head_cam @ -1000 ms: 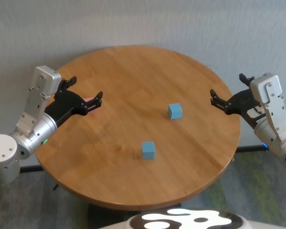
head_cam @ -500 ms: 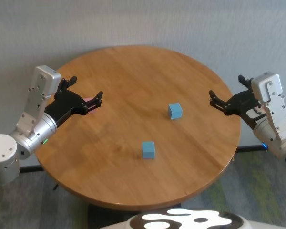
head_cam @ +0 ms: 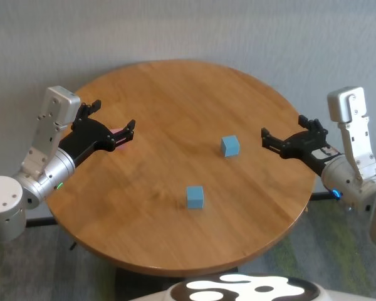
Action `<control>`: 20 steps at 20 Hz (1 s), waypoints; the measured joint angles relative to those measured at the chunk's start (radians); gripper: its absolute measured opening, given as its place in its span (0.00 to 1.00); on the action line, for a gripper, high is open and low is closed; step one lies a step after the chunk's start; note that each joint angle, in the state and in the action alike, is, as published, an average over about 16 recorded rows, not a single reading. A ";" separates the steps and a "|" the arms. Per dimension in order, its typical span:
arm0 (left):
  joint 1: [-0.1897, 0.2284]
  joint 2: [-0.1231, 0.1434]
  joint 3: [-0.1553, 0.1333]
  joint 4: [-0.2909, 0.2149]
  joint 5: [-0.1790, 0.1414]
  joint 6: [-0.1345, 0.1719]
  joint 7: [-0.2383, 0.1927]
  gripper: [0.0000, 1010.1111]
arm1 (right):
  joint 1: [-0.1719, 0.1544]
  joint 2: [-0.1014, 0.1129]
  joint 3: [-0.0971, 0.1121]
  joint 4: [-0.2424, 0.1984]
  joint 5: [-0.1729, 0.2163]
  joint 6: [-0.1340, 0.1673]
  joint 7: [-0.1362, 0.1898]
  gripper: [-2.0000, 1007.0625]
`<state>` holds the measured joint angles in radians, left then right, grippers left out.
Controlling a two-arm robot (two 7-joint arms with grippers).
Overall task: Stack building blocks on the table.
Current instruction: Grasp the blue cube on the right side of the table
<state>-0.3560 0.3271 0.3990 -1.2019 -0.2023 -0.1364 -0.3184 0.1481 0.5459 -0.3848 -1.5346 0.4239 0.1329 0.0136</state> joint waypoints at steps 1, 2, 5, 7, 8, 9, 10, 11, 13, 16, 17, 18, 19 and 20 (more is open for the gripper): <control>0.000 0.000 0.000 0.000 0.000 0.000 0.000 0.99 | 0.000 -0.006 0.001 -0.005 0.005 0.018 0.001 1.00; 0.000 0.000 0.000 0.000 0.000 0.000 0.000 0.99 | 0.001 -0.012 0.000 -0.009 0.009 0.036 0.001 1.00; 0.000 0.000 0.000 0.000 0.000 0.000 0.000 0.99 | 0.007 -0.030 -0.006 -0.015 0.009 0.084 -0.002 1.00; 0.000 0.000 0.000 0.000 0.000 0.000 0.000 0.99 | 0.014 -0.043 -0.014 -0.015 0.002 0.111 -0.006 1.00; 0.000 0.000 0.000 0.000 0.000 0.000 0.000 0.99 | 0.018 -0.050 -0.019 -0.015 -0.002 0.123 -0.008 1.00; 0.000 0.000 0.000 0.000 0.000 0.000 0.000 0.99 | 0.021 -0.057 -0.023 -0.013 -0.006 0.133 -0.010 1.00; 0.000 0.000 0.000 0.000 0.000 0.000 0.000 0.99 | 0.025 -0.065 -0.027 -0.012 -0.011 0.144 -0.011 1.00; 0.000 0.000 0.000 0.000 0.000 0.000 0.000 0.99 | 0.030 -0.073 -0.031 -0.010 -0.015 0.153 -0.013 1.00; 0.000 0.000 0.000 0.000 0.000 0.000 0.000 0.99 | 0.038 -0.090 -0.040 -0.004 -0.023 0.170 -0.018 1.00; 0.000 0.000 0.000 0.000 0.000 0.000 0.000 0.99 | 0.050 -0.117 -0.050 0.007 -0.034 0.188 -0.026 1.00; 0.000 0.000 0.000 0.000 0.000 0.000 0.000 0.99 | 0.054 -0.126 -0.052 0.012 -0.038 0.193 -0.029 1.00; 0.000 0.000 0.000 0.000 0.000 0.000 0.000 0.99 | 0.057 -0.135 -0.055 0.017 -0.041 0.196 -0.031 1.00; 0.000 0.000 0.000 0.000 0.000 0.000 0.000 0.99 | 0.061 -0.144 -0.057 0.023 -0.044 0.199 -0.034 1.00; 0.000 0.000 0.000 0.000 0.000 0.000 0.000 0.99 | 0.065 -0.153 -0.059 0.029 -0.048 0.201 -0.037 1.00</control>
<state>-0.3563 0.3274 0.3994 -1.2022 -0.2022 -0.1364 -0.3184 0.2132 0.3933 -0.4435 -1.5058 0.3761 0.3342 -0.0234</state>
